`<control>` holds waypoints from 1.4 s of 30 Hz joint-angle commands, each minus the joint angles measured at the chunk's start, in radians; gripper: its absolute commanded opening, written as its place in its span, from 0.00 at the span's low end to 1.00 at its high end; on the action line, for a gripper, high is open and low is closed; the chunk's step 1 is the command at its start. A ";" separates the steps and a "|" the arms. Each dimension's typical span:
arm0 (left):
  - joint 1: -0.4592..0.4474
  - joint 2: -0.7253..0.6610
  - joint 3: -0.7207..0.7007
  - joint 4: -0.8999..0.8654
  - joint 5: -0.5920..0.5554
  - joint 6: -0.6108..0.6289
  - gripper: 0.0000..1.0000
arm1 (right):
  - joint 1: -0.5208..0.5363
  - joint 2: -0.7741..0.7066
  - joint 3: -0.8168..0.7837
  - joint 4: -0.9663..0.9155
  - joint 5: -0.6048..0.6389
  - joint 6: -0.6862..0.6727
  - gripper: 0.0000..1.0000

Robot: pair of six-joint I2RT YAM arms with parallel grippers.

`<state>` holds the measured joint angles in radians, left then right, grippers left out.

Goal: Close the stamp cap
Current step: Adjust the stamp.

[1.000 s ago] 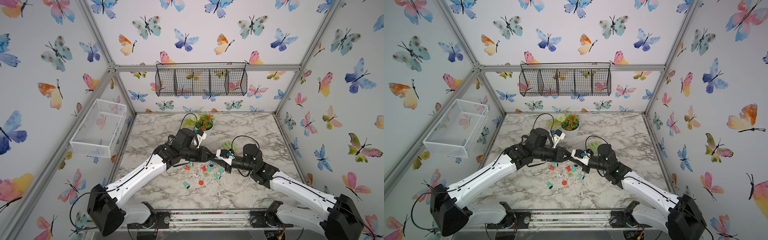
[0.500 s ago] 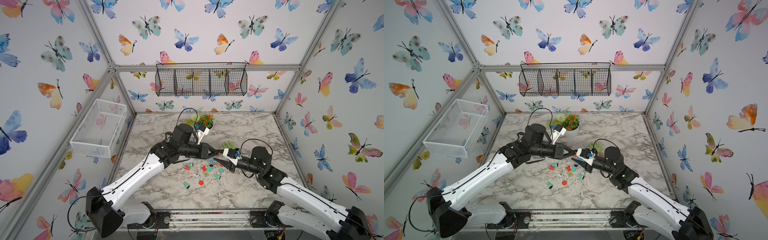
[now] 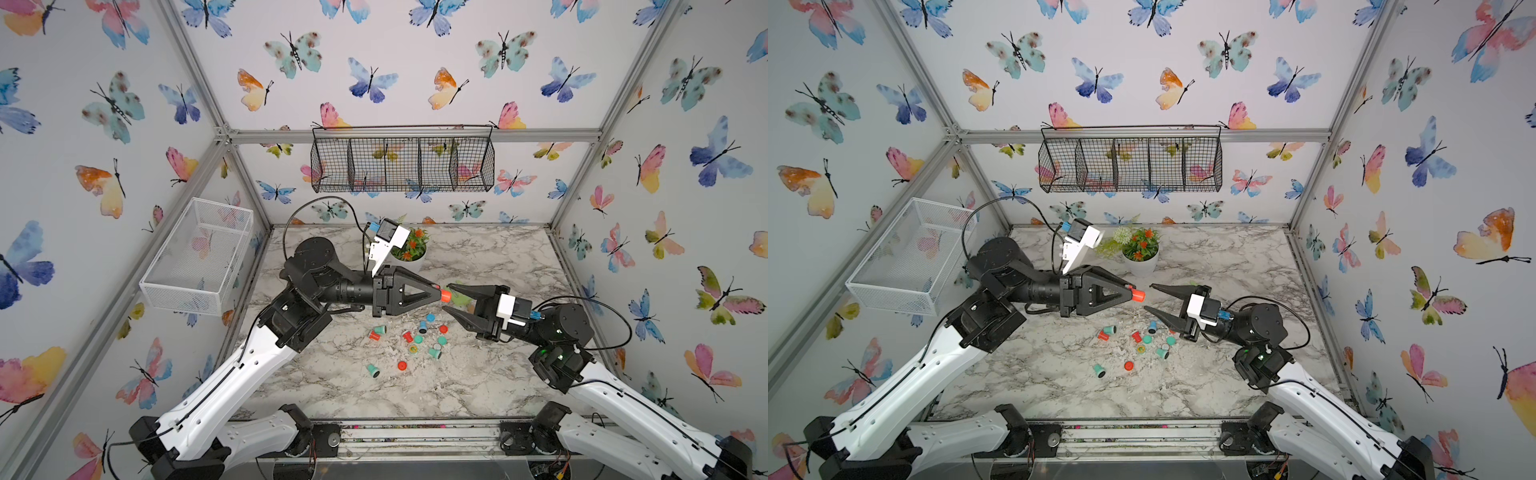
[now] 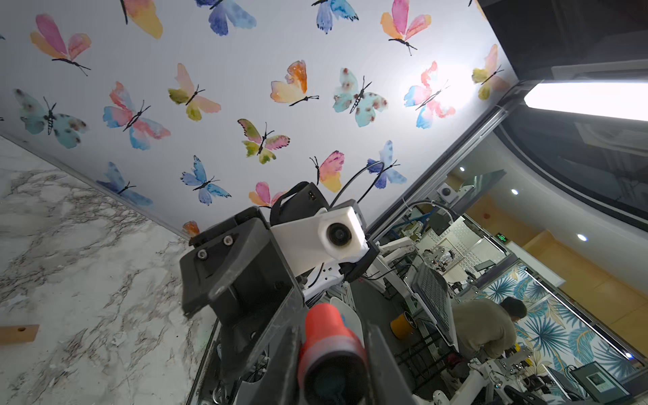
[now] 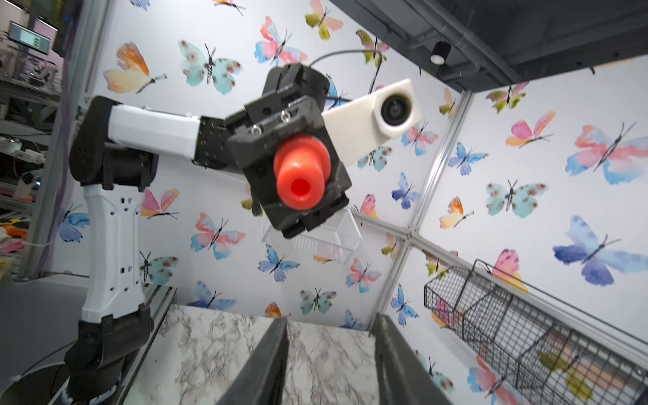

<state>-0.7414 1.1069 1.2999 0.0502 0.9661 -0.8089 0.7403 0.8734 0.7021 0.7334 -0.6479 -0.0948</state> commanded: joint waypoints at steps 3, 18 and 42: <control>0.002 0.002 -0.002 0.047 0.039 -0.038 0.14 | 0.002 0.049 0.089 0.125 -0.090 0.068 0.43; 0.002 0.032 -0.021 -0.020 -0.016 -0.013 0.11 | 0.002 0.116 0.163 0.055 -0.141 0.006 0.37; 0.002 0.030 -0.021 -0.039 -0.034 -0.009 0.10 | 0.002 0.085 0.153 -0.088 -0.057 -0.043 0.32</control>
<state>-0.7303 1.1442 1.2785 0.0048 0.9150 -0.8337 0.7391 0.9813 0.8539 0.6613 -0.7448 -0.1326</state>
